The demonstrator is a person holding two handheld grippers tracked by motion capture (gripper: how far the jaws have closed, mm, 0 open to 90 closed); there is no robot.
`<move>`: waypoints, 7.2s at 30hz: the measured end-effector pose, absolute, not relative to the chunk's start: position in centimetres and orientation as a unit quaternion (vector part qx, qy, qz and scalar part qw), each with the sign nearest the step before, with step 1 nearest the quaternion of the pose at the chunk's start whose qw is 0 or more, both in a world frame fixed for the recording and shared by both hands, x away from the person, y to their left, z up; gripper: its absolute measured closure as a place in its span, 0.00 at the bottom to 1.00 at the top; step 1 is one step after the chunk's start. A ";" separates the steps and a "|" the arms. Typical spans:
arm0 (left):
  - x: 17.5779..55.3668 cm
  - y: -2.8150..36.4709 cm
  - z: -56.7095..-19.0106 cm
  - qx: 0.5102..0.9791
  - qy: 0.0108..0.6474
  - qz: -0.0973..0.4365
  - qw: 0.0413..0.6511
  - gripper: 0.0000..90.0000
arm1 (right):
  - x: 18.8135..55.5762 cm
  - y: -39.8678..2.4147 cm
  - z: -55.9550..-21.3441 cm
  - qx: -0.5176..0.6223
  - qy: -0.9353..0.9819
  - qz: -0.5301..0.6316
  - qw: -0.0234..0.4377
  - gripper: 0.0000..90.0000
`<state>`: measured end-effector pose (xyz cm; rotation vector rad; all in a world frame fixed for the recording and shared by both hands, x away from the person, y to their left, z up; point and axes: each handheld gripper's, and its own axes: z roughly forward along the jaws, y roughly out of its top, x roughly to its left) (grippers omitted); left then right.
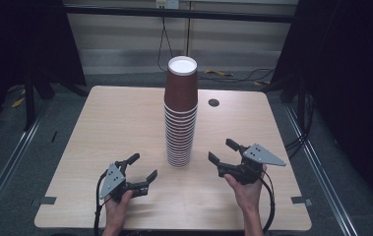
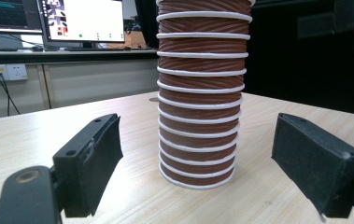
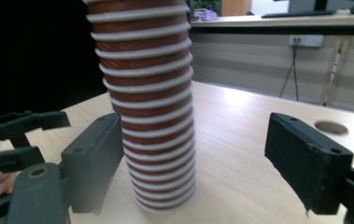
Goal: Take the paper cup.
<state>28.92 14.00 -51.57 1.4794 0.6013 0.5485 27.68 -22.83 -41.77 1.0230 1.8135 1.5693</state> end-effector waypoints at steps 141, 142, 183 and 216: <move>28.9 14.0 -51.6 0.657 0.260 0.242 0.665 0.17 | 38.1 -16.0 -19.0 0.233 0.700 0.646 0.197 0.26; 28.9 14.0 -51.6 0.657 0.260 0.242 0.665 0.17 | 38.0 -16.1 -18.9 0.233 0.698 0.647 0.202 0.26; 29.0 14.1 -51.5 0.661 0.254 0.244 0.662 0.17 | 35.5 -20.1 -18.3 0.226 0.627 0.713 0.219 0.27; 29.2 13.8 -51.4 0.673 0.245 0.230 0.659 0.17 | 32.4 -25.1 -22.6 0.266 0.624 0.697 0.233 0.27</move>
